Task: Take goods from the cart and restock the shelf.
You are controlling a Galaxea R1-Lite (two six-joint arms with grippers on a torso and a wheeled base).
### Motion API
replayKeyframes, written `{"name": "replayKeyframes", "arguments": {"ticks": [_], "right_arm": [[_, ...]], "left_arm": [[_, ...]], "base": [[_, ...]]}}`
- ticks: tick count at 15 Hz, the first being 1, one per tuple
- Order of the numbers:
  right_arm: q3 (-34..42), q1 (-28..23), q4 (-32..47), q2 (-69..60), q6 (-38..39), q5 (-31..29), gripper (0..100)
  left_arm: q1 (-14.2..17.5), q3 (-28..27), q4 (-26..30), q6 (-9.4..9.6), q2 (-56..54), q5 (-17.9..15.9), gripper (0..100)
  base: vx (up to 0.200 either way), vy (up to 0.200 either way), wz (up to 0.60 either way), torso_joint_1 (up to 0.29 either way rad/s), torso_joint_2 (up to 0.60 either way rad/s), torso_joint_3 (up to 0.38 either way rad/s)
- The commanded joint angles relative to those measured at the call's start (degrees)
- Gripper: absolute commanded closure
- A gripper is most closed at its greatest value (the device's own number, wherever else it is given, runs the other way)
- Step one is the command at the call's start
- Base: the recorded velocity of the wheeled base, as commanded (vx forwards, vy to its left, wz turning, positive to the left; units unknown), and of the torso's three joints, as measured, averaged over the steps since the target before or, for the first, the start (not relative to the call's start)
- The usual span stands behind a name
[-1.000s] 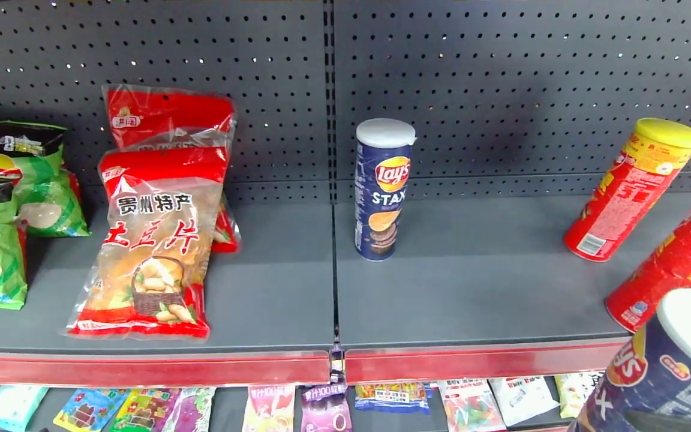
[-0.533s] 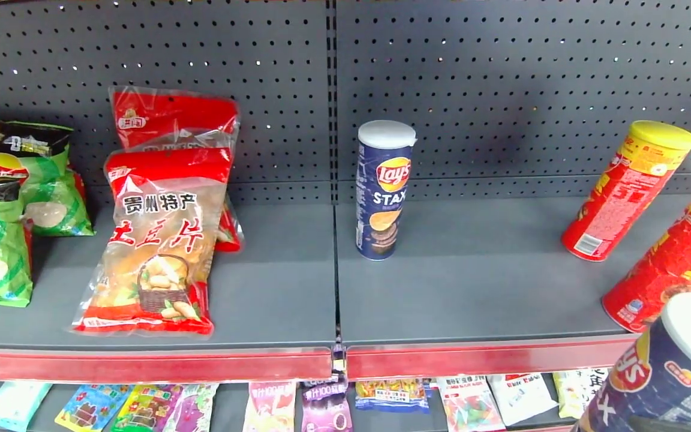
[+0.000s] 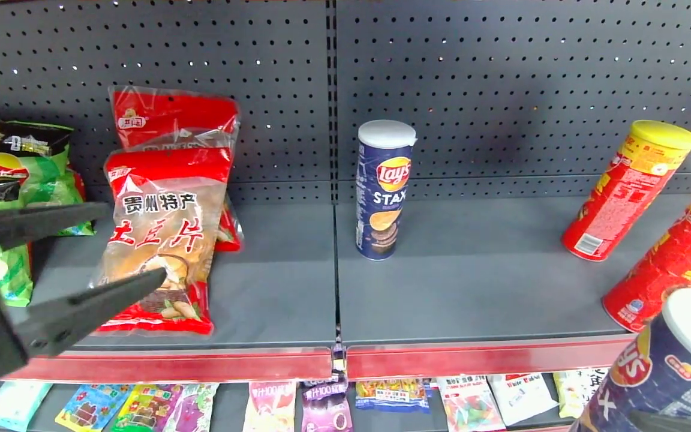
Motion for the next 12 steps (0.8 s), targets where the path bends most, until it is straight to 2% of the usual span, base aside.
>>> {"name": "replayKeyframes", "arguments": {"ticks": [1,3,5,8,12], "right_arm": [[-0.39,-0.04,0.00,0.12,0.01,-0.01,100],[-0.56,-0.04,-0.09,0.12,0.01,-0.01,100],[-0.65,-0.04,-0.09,0.03,0.09,-0.01,100],[-0.74,-0.83,-0.09,0.03,0.09,0.07,100],[-0.65,-1.27,-0.09,0.03,0.18,0.07,100]], "left_arm": [[-7.86,-13.04,-4.52,-1.90,21.94,-1.49,0],[-10.93,-17.00,-7.59,-4.18,28.53,-1.49,0],[-11.28,-21.57,-10.41,-4.10,34.77,-1.14,0],[-11.90,-28.51,-11.02,-4.01,41.36,-1.14,0],[-12.87,-33.17,-11.02,-3.92,46.19,-0.79,0]], "base": [[0.000,0.000,0.00,0.000,0.00,0.000],[0.000,0.000,0.00,0.000,0.00,0.000],[0.000,0.000,0.00,0.000,0.00,0.000],[0.000,0.000,0.00,0.000,0.00,0.000],[0.000,0.000,0.00,0.000,0.00,0.000]]}}
